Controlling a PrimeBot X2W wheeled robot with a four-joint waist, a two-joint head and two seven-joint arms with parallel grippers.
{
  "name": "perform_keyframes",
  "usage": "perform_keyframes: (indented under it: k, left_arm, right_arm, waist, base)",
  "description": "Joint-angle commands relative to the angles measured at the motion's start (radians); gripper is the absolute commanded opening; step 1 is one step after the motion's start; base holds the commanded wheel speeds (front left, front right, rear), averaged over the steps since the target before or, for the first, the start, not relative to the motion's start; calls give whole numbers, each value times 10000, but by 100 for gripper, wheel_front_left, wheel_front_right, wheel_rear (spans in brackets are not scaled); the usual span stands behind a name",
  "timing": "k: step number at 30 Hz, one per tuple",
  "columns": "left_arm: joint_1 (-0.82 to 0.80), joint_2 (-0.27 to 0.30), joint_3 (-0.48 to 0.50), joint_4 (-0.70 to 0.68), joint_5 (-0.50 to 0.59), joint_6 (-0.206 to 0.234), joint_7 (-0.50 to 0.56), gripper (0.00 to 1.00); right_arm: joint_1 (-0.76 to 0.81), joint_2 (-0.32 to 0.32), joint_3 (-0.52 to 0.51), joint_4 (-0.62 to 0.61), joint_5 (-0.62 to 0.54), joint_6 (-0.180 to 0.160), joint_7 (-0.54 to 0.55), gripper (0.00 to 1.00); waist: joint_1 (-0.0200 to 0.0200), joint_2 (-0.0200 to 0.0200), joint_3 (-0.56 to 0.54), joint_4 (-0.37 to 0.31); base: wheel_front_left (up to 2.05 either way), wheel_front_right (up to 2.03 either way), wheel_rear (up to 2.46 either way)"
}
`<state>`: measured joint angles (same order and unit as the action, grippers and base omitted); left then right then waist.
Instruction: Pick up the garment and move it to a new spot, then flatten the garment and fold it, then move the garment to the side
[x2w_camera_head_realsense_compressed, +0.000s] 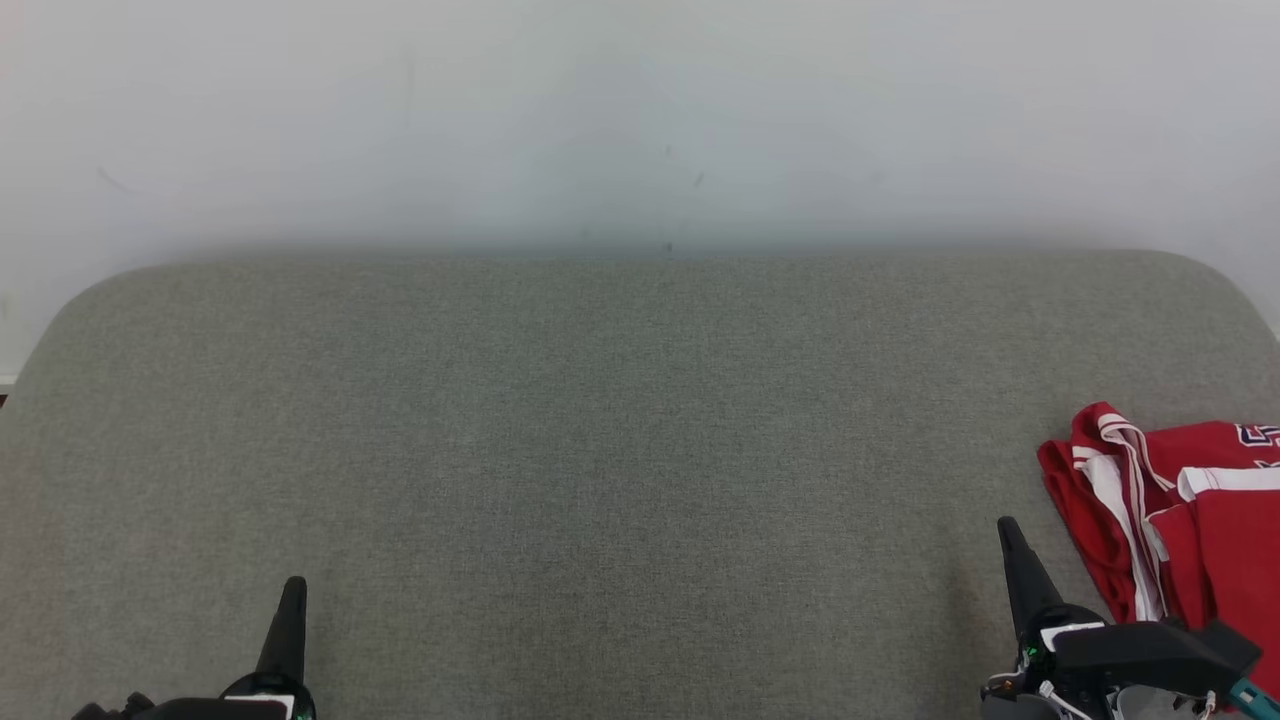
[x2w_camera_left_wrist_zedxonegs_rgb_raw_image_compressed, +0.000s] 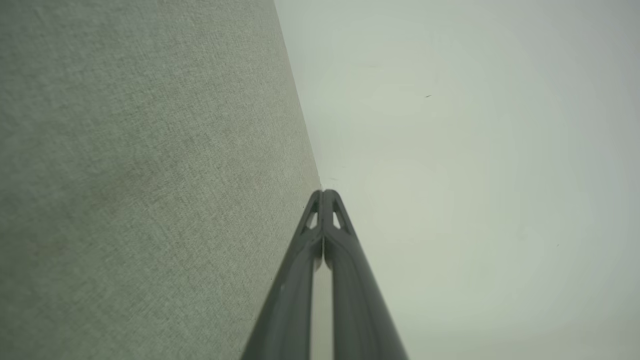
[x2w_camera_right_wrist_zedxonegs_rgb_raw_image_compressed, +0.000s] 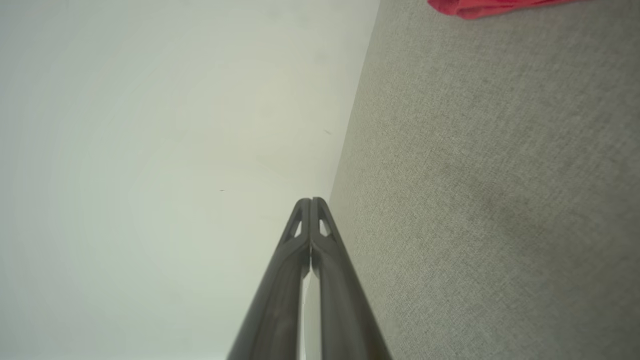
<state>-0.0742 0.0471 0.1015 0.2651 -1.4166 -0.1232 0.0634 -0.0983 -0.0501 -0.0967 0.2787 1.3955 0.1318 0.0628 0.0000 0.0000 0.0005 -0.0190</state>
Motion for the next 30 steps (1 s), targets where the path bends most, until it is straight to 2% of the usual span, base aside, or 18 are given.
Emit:
perform_keyframes:
  k: [1, 26, 30]
  left_arm:
    - [-178, 44, 39, -115, -267, -42, 80, 0]
    - [-396, 50, 145, -223, -1947, -91, 527, 0]
    - [-405, 50, 147, -218, -1988, -80, 528, 0]
  right_arm:
    - [-76, -1, -40, -96, 325, -16, 83, 0]
    - [-143, 0, -182, -364, 2177, -20, 533, 0]
    - [-141, 0, -185, -364, 2181, -21, 547, 0]
  waist:
    - [0, 0, 2, 15]
    - [0, 0, 25, 182]
    - [0, 0, 26, 190]
  base:
    - [0, 0, 0]
    - [0, 0, 0]
    - [0, 0, 0]
